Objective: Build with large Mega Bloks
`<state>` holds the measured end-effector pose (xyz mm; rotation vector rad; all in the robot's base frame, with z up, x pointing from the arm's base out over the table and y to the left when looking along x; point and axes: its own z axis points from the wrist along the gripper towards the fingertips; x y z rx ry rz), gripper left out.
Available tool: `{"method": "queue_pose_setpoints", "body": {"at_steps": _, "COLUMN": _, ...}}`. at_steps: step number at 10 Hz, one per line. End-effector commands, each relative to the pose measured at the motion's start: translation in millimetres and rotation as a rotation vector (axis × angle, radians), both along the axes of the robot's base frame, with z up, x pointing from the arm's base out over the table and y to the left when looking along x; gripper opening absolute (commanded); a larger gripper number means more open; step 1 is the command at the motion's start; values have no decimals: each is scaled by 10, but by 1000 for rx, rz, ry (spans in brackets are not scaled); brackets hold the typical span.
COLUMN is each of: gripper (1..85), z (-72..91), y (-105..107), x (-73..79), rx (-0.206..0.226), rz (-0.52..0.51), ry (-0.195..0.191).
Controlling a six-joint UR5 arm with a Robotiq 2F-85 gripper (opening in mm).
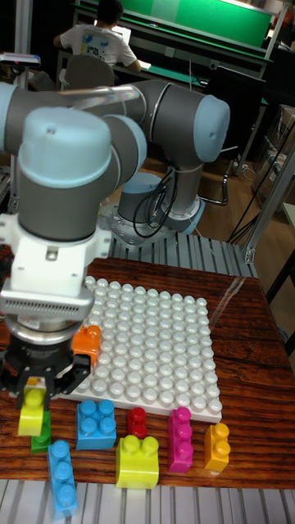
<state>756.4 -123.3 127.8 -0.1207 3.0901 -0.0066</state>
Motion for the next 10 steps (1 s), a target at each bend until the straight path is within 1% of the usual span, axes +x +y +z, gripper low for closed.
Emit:
{"method": "queue_pose_setpoints", "body": {"at_steps": 1, "gripper": 10, "z": 94, "y": 227, "x": -212, "rx": 12, "rz": -69, "ry": -12}}
{"method": "queue_pose_setpoints", "body": {"at_steps": 3, "gripper": 10, "z": 134, "y": 351, "x": -242, "rx": 17, "rz": -103, "ry": -15}}
{"method": "queue_pose_setpoints", "body": {"at_steps": 4, "gripper": 10, "z": 145, "y": 379, "x": -243, "rx": 19, "rz": -107, "ry": -15}}
{"method": "queue_pose_setpoints", "body": {"at_steps": 6, "gripper": 10, "z": 144, "y": 387, "x": -255, "rx": 21, "rz": -95, "ry": -10}}
{"method": "queue_pose_setpoints", "body": {"at_steps": 8, "gripper": 10, "z": 143, "y": 351, "x": -275, "rx": 6, "rz": -83, "ry": -3}}
{"method": "queue_pose_setpoints", "body": {"at_steps": 9, "gripper": 10, "z": 144, "y": 363, "x": -267, "rx": 10, "rz": -69, "ry": -5}}
{"method": "queue_pose_setpoints", "body": {"at_steps": 10, "gripper": 10, "z": 146, "y": 387, "x": -236, "rx": 19, "rz": -54, "ry": -17}}
